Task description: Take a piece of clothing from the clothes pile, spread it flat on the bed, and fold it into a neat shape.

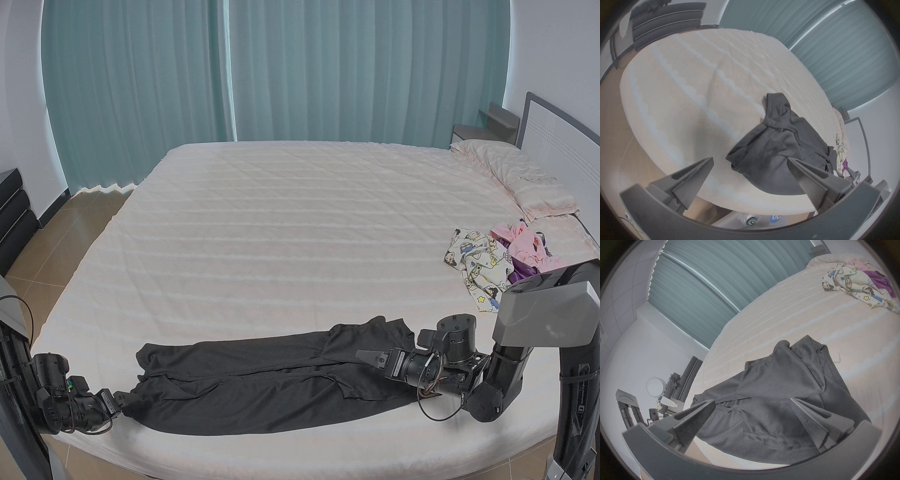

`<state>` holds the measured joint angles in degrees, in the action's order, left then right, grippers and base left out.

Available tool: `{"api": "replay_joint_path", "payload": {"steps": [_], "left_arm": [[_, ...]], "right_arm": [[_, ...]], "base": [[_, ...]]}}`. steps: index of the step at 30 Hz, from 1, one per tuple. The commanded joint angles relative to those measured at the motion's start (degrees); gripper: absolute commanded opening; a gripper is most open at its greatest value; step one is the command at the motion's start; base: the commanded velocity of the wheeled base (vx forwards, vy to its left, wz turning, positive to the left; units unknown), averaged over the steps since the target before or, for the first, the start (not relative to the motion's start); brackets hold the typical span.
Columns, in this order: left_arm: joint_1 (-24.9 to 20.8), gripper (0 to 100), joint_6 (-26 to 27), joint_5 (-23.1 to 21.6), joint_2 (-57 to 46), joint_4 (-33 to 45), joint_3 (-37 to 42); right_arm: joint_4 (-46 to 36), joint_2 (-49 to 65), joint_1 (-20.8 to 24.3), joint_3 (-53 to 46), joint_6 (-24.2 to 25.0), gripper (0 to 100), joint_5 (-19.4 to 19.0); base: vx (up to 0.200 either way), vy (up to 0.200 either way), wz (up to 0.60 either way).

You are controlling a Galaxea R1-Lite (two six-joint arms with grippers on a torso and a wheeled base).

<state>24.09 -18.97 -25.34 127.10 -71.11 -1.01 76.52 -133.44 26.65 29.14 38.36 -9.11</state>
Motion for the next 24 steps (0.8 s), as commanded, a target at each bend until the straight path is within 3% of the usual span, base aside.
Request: {"api": "replay_joint_path", "payload": {"steps": [1,11,12,19,24], "left_arm": [[-1.3,100,0.7,0.0,0.5,0.2,0.9],[-6.8,100,1.0,4.5,2.6,-0.7,0.2],[-7.5,0,1.0,8.8,5.5,-5.0,0.7],[-7.7,0,0.8,15.9,5.7,-4.6,0.9],[-7.7,0,2.1,16.0,3.1,3.5,0.9]], "right_arm": [[0.2,0.0,0.2,-0.3,0.0,100,0.0],[0.2,0.3,0.2,-0.3,-0.1,100,0.0],[0.2,0.2,0.2,-0.3,-0.1,100,0.0],[0.2,-0.2,0.2,-0.3,-0.2,100,0.0],[0.2,-0.2,0.2,-0.3,-0.2,100,0.0]], "base": [[0.000,0.000,0.00],[0.000,0.000,0.00],[0.000,0.000,0.00],[0.000,0.000,0.00],[0.000,0.000,0.00]]}}
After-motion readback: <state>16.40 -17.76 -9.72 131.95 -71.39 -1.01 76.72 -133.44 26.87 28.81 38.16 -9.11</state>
